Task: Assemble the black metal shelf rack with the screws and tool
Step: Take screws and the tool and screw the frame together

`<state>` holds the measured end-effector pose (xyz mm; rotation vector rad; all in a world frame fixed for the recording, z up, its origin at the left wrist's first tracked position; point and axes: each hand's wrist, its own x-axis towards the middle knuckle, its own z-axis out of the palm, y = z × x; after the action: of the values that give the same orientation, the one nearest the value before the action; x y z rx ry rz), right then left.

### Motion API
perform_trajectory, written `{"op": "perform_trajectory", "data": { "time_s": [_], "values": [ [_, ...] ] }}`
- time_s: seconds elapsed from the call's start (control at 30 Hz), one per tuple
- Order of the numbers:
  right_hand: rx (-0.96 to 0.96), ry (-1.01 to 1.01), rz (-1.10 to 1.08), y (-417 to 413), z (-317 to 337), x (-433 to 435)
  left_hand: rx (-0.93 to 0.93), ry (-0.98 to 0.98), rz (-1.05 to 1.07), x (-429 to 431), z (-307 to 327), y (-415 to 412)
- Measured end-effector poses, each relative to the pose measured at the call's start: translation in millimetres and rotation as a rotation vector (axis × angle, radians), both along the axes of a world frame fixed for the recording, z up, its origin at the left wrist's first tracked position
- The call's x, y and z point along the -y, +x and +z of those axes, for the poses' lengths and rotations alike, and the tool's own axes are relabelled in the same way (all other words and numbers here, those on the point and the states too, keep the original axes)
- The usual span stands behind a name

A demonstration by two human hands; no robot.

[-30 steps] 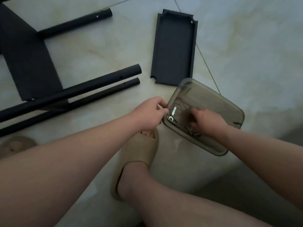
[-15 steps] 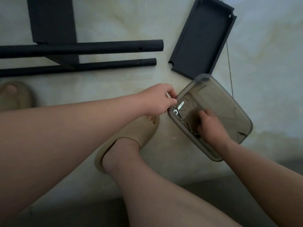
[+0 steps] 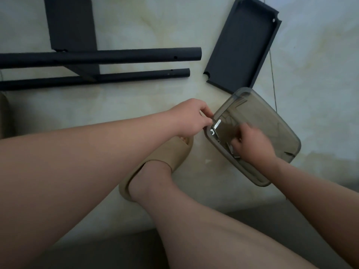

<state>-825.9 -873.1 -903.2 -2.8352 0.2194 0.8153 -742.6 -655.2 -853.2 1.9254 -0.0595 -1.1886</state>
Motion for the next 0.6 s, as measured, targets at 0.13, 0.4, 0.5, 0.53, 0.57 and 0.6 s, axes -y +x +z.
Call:
{"op": "perform_trajectory", "data": {
  "time_s": [0.13,0.4,0.5,0.53,0.57,0.6],
  "values": [
    [0.023,0.128,-0.102,15.1,44.0,-25.0,0.016,0.026,-0.015,-21.8,16.7,3.4],
    [0.229,0.339,-0.077,56.0,157.8,-105.3,0.217,0.059,-0.036,-118.2,91.6,28.4],
    [0.218,0.457,-0.04,81.6,189.5,-152.6,0.308,0.075,-0.024,-168.6,119.1,40.0],
    [0.194,0.477,-0.033,90.8,197.6,-169.0,0.335,0.085,-0.023,-186.4,127.6,44.5],
    [0.171,0.486,-0.026,100.1,204.0,-185.5,0.361,0.098,-0.029,-204.5,135.3,49.9],
    [0.155,0.495,-0.022,109.2,209.3,-201.3,0.386,0.121,-0.042,-222.8,142.2,56.1]
  ]
}}
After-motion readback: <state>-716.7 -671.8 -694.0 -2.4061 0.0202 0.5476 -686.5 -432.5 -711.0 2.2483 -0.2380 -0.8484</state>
